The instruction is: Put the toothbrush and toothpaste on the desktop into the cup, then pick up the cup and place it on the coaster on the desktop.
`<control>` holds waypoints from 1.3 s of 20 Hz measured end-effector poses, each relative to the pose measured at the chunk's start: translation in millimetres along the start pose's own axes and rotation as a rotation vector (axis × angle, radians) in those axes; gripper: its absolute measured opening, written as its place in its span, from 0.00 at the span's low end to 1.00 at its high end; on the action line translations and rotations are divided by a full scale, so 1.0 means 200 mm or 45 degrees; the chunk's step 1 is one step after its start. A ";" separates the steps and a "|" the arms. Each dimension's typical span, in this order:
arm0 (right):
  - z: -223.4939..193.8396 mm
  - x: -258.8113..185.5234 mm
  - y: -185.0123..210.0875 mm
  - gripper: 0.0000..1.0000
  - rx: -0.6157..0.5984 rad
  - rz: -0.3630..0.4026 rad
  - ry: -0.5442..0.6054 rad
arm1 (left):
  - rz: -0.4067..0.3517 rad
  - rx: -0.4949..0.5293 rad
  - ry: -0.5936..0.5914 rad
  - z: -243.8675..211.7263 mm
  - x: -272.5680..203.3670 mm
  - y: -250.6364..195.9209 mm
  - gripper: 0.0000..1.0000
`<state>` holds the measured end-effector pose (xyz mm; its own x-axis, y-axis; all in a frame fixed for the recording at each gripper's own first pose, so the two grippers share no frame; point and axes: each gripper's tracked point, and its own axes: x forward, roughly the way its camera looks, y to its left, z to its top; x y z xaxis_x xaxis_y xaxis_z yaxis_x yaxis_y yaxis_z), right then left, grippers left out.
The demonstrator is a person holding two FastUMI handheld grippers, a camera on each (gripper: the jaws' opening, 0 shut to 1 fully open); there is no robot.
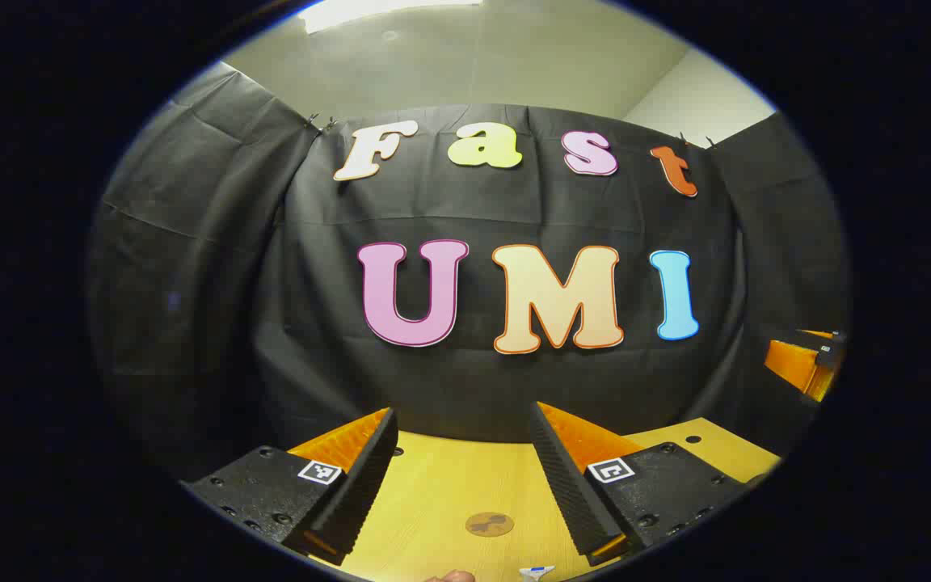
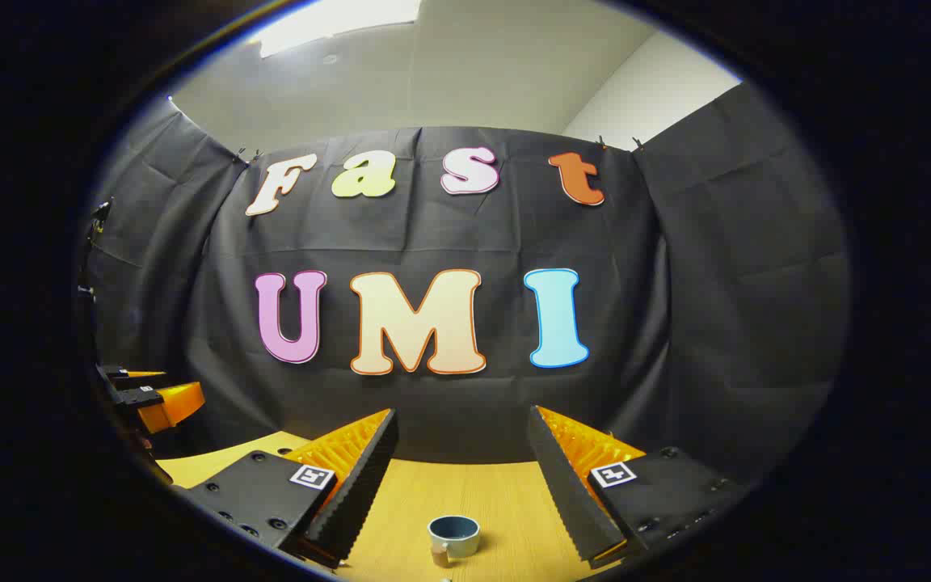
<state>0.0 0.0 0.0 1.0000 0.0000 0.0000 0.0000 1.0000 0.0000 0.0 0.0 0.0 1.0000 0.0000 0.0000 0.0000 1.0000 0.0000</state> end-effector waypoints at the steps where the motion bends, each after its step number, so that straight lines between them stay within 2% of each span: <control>1: 0.00 0.00 -0.02 0.99 0.003 -0.004 0.001 | -0.007 -0.002 -0.007 0.01 -0.01 -0.02 0.94; 15: 0.01 -0.05 -0.03 1.00 0.010 0.021 0.032 | -0.001 -0.002 -0.013 0.00 -0.05 -0.03 0.94; 19: -0.06 -0.05 -0.01 0.99 0.006 0.027 0.078 | 0.015 -0.003 -0.012 -0.01 -0.05 -0.01 0.94; 26: -0.29 -0.01 0.06 1.00 0.002 0.077 0.238 | 0.022 0.023 -0.007 -0.02 -0.04 0.03 0.94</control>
<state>-2.8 11.1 -58.0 0.9807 0.0602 -0.1859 -0.0599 0.9982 0.0075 -8.3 5.4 -3.3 0.9998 0.0173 0.0058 -0.0174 0.9997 0.0178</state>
